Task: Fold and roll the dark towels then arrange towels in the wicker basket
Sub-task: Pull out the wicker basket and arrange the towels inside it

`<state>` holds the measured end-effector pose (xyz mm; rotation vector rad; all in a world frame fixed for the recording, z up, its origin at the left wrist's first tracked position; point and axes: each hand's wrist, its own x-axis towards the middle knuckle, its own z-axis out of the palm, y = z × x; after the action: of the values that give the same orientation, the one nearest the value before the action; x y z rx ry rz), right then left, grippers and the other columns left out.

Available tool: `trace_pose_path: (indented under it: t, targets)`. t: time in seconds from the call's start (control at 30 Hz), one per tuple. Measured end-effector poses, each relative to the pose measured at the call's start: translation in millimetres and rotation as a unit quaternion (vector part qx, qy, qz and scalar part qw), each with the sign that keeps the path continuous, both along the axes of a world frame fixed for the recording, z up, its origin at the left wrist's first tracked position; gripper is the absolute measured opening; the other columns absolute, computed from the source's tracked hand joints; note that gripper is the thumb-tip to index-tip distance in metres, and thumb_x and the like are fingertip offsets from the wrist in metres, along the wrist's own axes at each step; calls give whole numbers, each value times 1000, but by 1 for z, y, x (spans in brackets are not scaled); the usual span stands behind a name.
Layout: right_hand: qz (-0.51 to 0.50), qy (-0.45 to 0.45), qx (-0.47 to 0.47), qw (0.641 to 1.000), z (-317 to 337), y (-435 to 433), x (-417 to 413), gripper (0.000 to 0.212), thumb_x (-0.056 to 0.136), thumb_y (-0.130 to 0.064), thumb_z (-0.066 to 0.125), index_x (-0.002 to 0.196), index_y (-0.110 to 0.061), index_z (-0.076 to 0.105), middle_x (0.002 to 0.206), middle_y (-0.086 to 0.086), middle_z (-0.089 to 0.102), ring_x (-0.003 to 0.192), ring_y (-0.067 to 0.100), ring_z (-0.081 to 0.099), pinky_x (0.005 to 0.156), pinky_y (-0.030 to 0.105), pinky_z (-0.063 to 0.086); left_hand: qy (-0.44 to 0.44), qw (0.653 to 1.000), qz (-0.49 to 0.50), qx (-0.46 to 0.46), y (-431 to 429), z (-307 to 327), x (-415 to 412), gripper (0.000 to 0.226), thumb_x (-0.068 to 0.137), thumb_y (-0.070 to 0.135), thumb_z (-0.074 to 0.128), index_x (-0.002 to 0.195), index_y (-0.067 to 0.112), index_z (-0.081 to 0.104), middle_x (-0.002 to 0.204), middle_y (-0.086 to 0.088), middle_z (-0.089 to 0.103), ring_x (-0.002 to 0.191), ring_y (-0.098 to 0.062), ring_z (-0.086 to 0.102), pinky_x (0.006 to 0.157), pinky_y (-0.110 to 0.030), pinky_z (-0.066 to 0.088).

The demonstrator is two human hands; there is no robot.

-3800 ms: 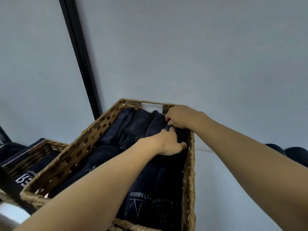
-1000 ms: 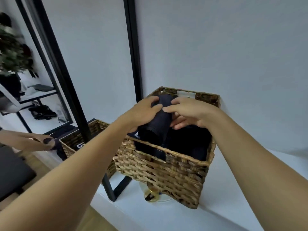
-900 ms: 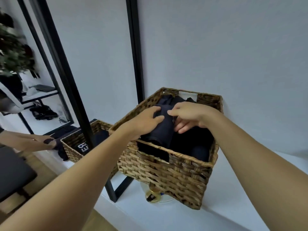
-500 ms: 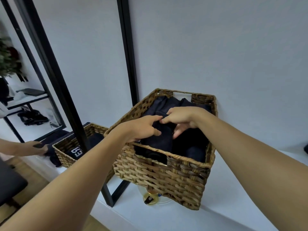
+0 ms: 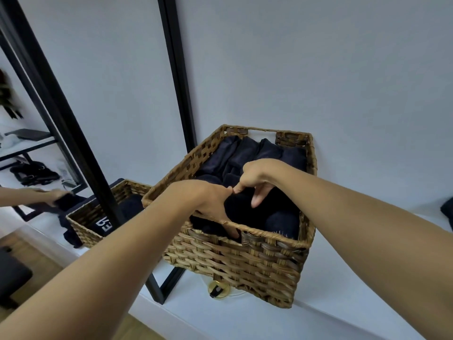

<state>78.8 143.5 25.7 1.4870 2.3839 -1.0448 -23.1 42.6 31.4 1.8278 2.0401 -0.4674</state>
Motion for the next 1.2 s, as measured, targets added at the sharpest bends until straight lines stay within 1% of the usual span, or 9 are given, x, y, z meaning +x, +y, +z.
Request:
trace_pose_path:
  t: [0.1, 0.17, 0.3, 0.43, 0.57, 0.73, 0.83, 0.97, 1.2]
  targets:
    - [28, -24, 37, 999, -2, 1, -3, 18, 101, -23, 53, 112, -9, 57, 61, 17, 70, 58, 21, 72, 53, 24, 58, 66, 996, -37, 44, -5, -2, -8, 102, 70, 71, 68, 152, 24, 28, 148, -6, 31, 136, -31, 33, 111, -45, 35]
    - [32, -34, 65, 997, -3, 0, -3, 12, 102, -26, 50, 113, -22, 53, 63, 17, 70, 66, 25, 73, 48, 24, 56, 114, 985, -87, 98, -8, -5, -8, 82, 76, 72, 60, 136, 18, 52, 130, -6, 40, 125, -30, 37, 103, -43, 39]
    - [27, -66, 161, 984, -6, -4, -6, 43, 99, -45, 49, 96, -2, 54, 70, 15, 64, 54, 27, 66, 58, 32, 55, 48, 995, -68, 49, -8, -4, -5, 55, 88, 55, 60, 112, 5, 64, 108, -9, 65, 96, -24, 57, 84, -35, 49]
    - [58, -87, 315, 943, -6, -16, 0, 44, 93, -54, 54, 108, -13, 60, 88, 3, 51, 94, 28, 62, 77, 36, 40, 68, 995, -45, -59, -4, 6, 9, 36, 88, 34, 68, 110, 6, 61, 94, -6, 59, 86, -25, 56, 77, -37, 48]
    - [12, 56, 364, 930, 9, -15, 20, 25, 90, -35, 62, 99, -12, 64, 99, 4, 64, 94, 29, 63, 70, 37, 48, 49, 994, 3, -100, 4, 34, 21, 24, 82, 19, 77, 88, 4, 60, 88, -10, 61, 81, -24, 64, 79, -33, 57]
    - [-130, 265, 307, 905, 39, -12, 90, 18, 90, -10, 50, 89, -18, 67, 95, 1, 67, 87, 23, 63, 78, 35, 52, -44, 979, -39, 197, 43, 61, 91, 9, 86, 7, 63, 80, 8, 56, 68, -9, 66, 62, -24, 70, 68, -36, 61]
    - [-232, 338, 258, 875, 42, -4, 155, 14, 91, -12, 53, 94, -13, 67, 89, 4, 70, 79, 24, 71, 68, 35, 60, -196, 951, -1, 238, 75, 58, 147, 3, 88, 7, 62, 86, 5, 60, 72, -8, 69, 60, -22, 70, 57, -30, 59]
    - [-313, 239, 294, 871, 21, 9, 254, 19, 92, -19, 57, 109, -12, 63, 102, 0, 64, 98, 24, 64, 83, 38, 54, -384, 903, 46, 185, 108, 38, 226, 24, 92, 14, 63, 110, -1, 58, 92, -18, 70, 74, -32, 74, 71, -41, 62]
    - [-402, -16, 283, 871, -60, 22, 390, 41, 95, -21, 51, 132, -7, 44, 126, 16, 55, 110, 33, 55, 85, 38, 50, -490, 864, 100, 55, 141, -45, 355, 19, 93, 9, 57, 109, 2, 50, 108, -23, 60, 83, -37, 69, 73, -45, 61]
